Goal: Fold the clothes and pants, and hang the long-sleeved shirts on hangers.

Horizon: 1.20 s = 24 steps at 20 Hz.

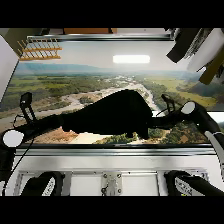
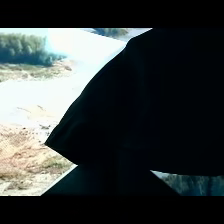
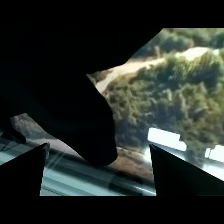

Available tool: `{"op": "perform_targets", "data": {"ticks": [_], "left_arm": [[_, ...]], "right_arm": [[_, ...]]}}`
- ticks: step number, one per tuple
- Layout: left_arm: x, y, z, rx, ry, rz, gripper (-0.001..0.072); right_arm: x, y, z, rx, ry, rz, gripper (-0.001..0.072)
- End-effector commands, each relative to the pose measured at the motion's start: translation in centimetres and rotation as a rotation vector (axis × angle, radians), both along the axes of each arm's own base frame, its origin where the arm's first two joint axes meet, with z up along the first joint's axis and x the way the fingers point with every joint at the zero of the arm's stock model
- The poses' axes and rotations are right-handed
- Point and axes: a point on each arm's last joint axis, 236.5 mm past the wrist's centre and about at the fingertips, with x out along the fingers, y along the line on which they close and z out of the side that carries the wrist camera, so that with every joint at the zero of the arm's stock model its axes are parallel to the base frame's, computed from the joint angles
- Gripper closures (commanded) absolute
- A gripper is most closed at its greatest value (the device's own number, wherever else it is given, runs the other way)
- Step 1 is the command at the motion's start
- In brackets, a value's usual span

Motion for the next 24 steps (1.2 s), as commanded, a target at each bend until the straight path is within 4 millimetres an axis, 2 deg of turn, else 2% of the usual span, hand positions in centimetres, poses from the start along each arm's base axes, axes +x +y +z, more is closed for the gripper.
{"op": "perform_targets", "data": {"ticks": [1,5,6,7,8,9,10,11,12,13,15,16,17,18,19,20,22,24], "left_arm": [[0.0,0.1,0.0,0.005,0.0,-0.001,0.0699],[0.0,0.1,0.0,0.005,0.001,-0.001,0.0699],[0.0,0.1,0.0,0.005,0.001,-0.001,0.0699],[0.0,0.1,0.0,0.006,-0.002,0.0,0.0699],[0.2,0.2,0.2,0.006,-0.012,0.004,0.0699],[0.6,0.3,0.9,0.008,-0.033,0.007,0.0699],[1.4,0.6,2.6,0.01,-0.074,0.018,0.0699],[2.4,1.2,5.5,0.015,-0.139,0.037,0.0699],[3.3,2.1,8.9,0.021,-0.214,0.063,0.0699],[4.1,3.2,13.6,0.032,-0.309,0.092,0.0699],[4.0,4.3,23.4,0.043,-0.508,0.131,0.0699],[3.2,4.2,28.5,0.031,-0.614,0.136,0.0699],[2.1,3.8,32.7,0.018,-0.705,0.131,0.0699],[0.6,3.1,36.6,0.013,-0.791,0.119,0.0699],[-1.0,2.5,39.5,0.012,-0.857,0.104,0.0699],[-2.6,2.0,42.0,0.024,-0.914,0.092,0.0699],[-5.7,1.3,45.5,0.041,-1.015,0.084,0.0699],[-8.6,0.7,47.8,0.054,-1.094,0.078,0.0699]], "right_arm": [[-1.5,2.4,-3.4,0.039,0.012,-0.024,-0.0008],[-0.4,4.1,-4.0,0.05,-0.024,-0.03,0.001],[-0.1,4.2,-3.7,0.05,-0.034,-0.026,0.0194],[0.5,4.2,-3.2,0.049,-0.055,-0.022,0.0549],[1.4,4.1,-2.1,0.045,-0.09,-0.016,0.0698],[2.6,3.9,-0.4,0.039,-0.141,-0.005,0.0698],[4.4,3.2,2.4,0.02,-0.216,0.013,0.0699],[6.1,1.9,5.9,-0.011,-0.301,0.028,0.0699],[8.0,0.1,10.7,-0.062,-0.411,0.037,0.0699],[9.5,-2.0,16.5,-0.118,-0.539,0.029,0.0699],[10.6,-5.3,28.9,-0.196,-0.813,-0.035,0.0699],[9.9,-6.5,35.7,-0.22,-0.969,-0.077,0.0699],[8.4,-7.2,41.8,-0.239,-1.111,-0.118,0.0699],[6.5,-7.4,46.7,-0.249,-1.228,-0.148,0.0699],[4.1,-7.3,51.1,-0.254,-1.346,-0.168,0.0699],[1.9,-7.0,54.5,-0.258,-1.447,-0.182,0.0699],[-2.4,-6.7,59.4,-0.261,-1.609,-0.21,0.0699],[-5.6,-6.4,61.8,-0.26,-1.707,-0.232,0.0699]]}}
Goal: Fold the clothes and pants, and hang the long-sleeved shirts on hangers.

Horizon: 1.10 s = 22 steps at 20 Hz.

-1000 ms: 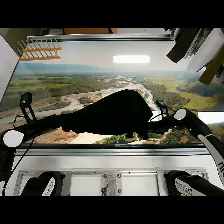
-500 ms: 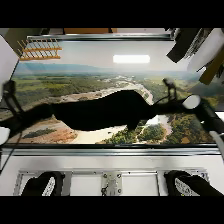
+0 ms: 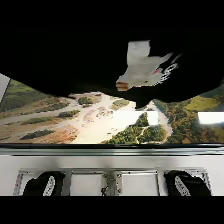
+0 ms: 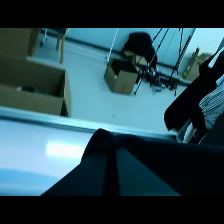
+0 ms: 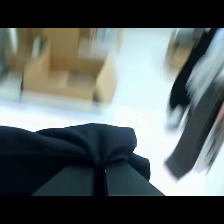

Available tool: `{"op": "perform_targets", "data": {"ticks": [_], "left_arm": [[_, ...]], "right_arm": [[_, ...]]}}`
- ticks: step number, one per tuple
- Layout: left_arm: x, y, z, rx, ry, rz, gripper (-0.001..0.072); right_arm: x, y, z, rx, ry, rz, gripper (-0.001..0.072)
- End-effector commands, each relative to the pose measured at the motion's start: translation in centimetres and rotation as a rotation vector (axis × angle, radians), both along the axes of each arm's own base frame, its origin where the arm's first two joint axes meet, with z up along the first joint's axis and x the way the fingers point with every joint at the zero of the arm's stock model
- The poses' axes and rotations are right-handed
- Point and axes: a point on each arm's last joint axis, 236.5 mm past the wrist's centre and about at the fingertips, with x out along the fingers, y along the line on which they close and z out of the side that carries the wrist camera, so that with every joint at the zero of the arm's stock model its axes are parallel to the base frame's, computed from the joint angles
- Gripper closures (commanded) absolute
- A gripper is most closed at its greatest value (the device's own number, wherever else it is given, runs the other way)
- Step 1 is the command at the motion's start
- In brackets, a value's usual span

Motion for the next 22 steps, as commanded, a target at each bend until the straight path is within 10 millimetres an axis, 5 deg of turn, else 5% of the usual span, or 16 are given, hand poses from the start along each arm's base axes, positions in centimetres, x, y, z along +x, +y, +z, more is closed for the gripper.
{"op": "perform_targets", "data": {"ticks": [1,5,9,11,17,22], "left_arm": [[-5.8,-1.5,5.6,0.033,-0.167,-0.01,0.0699],[-8.6,-2.2,7.1,0.052,-0.223,-0.013,0.0699],[-5.6,-2.0,2.1,0.058,-0.049,-0.03,0.0699],[-2.5,-1.4,-3.3,0.018,0.118,-0.04,0.0699],[8.7,1.1,-21.4,-0.117,0.634,-0.041,0.0699],[21.2,-0.2,-30.0,-0.043,0.721,-0.1,0.0699]], "right_arm": [[-7.4,0.3,6.9,-0.007,-0.245,-0.027,0.0699],[-9.3,0.6,7.7,0.046,-0.275,-0.018,0.0699],[-6.7,1.2,4.4,0.102,-0.115,0.023,0.0699],[-3.4,2.3,-0.7,0.122,0.106,0.078,0.0699],[8.8,3.6,-20.5,0.217,0.824,0.169,0.0699],[21.2,4.6,-31.5,0.257,0.894,0.162,0.0699]]}}
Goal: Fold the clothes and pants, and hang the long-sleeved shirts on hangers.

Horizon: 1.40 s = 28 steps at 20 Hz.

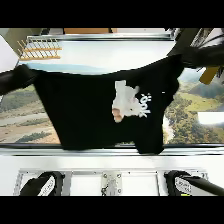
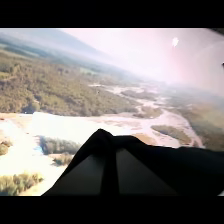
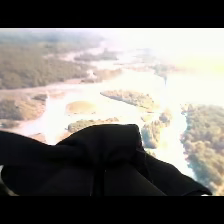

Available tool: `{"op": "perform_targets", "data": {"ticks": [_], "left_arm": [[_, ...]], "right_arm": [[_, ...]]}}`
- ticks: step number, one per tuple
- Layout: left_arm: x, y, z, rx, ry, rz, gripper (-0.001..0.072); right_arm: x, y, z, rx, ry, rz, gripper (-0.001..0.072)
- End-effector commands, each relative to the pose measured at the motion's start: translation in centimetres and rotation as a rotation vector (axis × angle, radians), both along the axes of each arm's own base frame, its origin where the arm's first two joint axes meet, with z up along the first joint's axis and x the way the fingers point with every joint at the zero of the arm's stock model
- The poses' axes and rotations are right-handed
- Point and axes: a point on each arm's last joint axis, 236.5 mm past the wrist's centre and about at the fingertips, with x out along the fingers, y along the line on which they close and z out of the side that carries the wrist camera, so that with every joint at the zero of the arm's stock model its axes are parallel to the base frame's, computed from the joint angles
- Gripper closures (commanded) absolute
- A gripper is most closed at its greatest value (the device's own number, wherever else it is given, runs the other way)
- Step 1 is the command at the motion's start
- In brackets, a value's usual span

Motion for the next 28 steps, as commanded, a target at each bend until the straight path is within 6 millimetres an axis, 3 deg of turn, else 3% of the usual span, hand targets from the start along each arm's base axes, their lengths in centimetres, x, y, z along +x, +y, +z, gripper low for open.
{"op": "perform_targets", "data": {"ticks": [1,3,4,5,6,7,9,11,14,17,20,22,26,28], "left_arm": [[8.8,-1.6,-6.2,0.053,0.05,-0.073,0.0699],[13.2,-2.6,-7.9,0.056,0.081,-0.11,0.0699],[14.8,-2.7,-8.4,0.041,0.104,-0.114,0.0695],[16.1,-2.7,-8.7,0.025,0.124,-0.115,0.044],[17.0,-2.1,-8.5,0.001,0.143,-0.099,0.0094],[17.3,-1.4,-8.3,-0.027,0.163,-0.076,0.0096],[16.4,0.6,-8.2,-0.024,0.211,-0.059,0.0098],[13.4,3.3,-10.3,0.034,0.314,-0.03,0.0098],[6.8,5.9,-16.7,0.07,0.515,0.054,0.0098],[-0.7,5.3,-24.5,-0.017,0.68,0.146,0.0098],[-6.3,4.8,-30.6,-0.106,0.752,0.313,0.0098],[-7.5,4.8,-32.4,-0.176,0.732,0.418,0.0098],[-4.9,3.6,-33.2,-0.363,0.681,0.511,0.0098],[-3.4,3.7,-33.6,-0.373,0.692,0.514,0.0098]], "right_arm": [[7.9,0.2,-7.6,0.024,0.025,-0.04,0.0699],[10.8,-0.7,-8.7,0.035,-0.026,-0.094,0.0687],[11.7,-1.3,-8.7,0.038,-0.052,-0.116,0.0544],[12.1,-1.7,-8.3,0.039,-0.072,-0.13,0.0251],[12.2,-2.4,-7.7,0.038,-0.091,-0.146,0.0046],[12.0,-3.4,-6.9,0.038,-0.102,-0.162,0.0071],[10.5,-5.6,-5.1,0.031,-0.105,-0.188,0.0261],[7.5,-7.0,-4.0,0.011,-0.072,-0.193,0.0263],[2.4,-7.4,-4.8,-0.062,0.001,-0.185,0.0263],[-2.0,-5.9,-7.2,-0.055,0.056,-0.17,0.0263],[-4.8,-5.0,-10.0,-0.044,0.104,-0.164,0.0263],[-5.9,-4.4,-11.4,-0.027,0.136,-0.158,0.0263],[-6.4,-3.6,-12.3,0.013,0.161,-0.151,0.0263],[-6.4,-3.6,-12.3,0.012,0.162,-0.15,0.0263]]}}
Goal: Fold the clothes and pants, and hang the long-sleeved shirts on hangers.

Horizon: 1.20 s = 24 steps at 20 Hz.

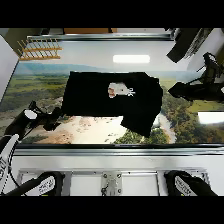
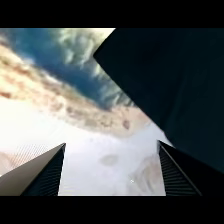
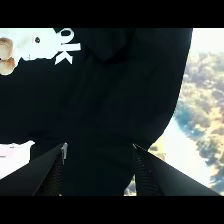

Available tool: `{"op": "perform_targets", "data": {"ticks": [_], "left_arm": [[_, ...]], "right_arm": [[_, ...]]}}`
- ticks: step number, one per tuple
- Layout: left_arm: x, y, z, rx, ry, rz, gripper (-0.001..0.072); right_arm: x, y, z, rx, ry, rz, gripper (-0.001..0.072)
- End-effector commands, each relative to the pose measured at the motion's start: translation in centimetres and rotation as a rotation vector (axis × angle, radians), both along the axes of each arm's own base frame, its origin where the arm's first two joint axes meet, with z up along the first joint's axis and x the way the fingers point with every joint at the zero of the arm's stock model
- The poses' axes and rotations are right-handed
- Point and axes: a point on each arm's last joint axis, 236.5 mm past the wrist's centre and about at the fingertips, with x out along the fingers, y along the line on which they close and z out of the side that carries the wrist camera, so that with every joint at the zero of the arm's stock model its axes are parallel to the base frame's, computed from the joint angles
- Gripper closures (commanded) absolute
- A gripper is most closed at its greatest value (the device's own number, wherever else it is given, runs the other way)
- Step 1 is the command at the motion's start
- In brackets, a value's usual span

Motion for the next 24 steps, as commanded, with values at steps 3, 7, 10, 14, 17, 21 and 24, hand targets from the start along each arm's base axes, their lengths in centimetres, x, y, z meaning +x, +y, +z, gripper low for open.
{"op": "perform_targets", "data": {"ticks": [3,7,10,14,17,21,24], "left_arm": [[4.8,0.8,-0.4,-0.04,-0.047,0.094,0.0098],[7.1,0.9,-0.2,-0.036,-0.061,0.078,0.0098],[7.0,-0.6,-1.2,-0.041,-0.031,0.037,0.0099],[7.2,-1.7,-1.2,-0.035,-0.041,0.013,0.01],[7.1,-1.8,-1.3,-0.029,-0.039,-0.009,0.0257],[7.0,-1.9,-0.9,-0.008,-0.058,-0.068,0.0699],[7.6,-0.9,1.3,0.03,-0.124,-0.107,0.0699]], "right_arm": [[-0.4,0.4,-0.4,0.015,0.011,0.003,0.0263],[-0.4,0.3,-0.5,0.014,0.011,0.001,0.0263],[-0.4,0.3,-0.5,0.014,0.01,0.0,0.0263],[-0.4,0.0,-0.5,0.007,0.011,-0.005,0.0263],[-0.5,-0.6,-0.7,-0.007,0.017,-0.013,0.0262],[-0.7,-2.2,-1.7,-0.037,0.038,-0.042,0.0262],[-1.8,-6.0,-6.4,-0.004,0.173,-0.162,0.0262]]}}
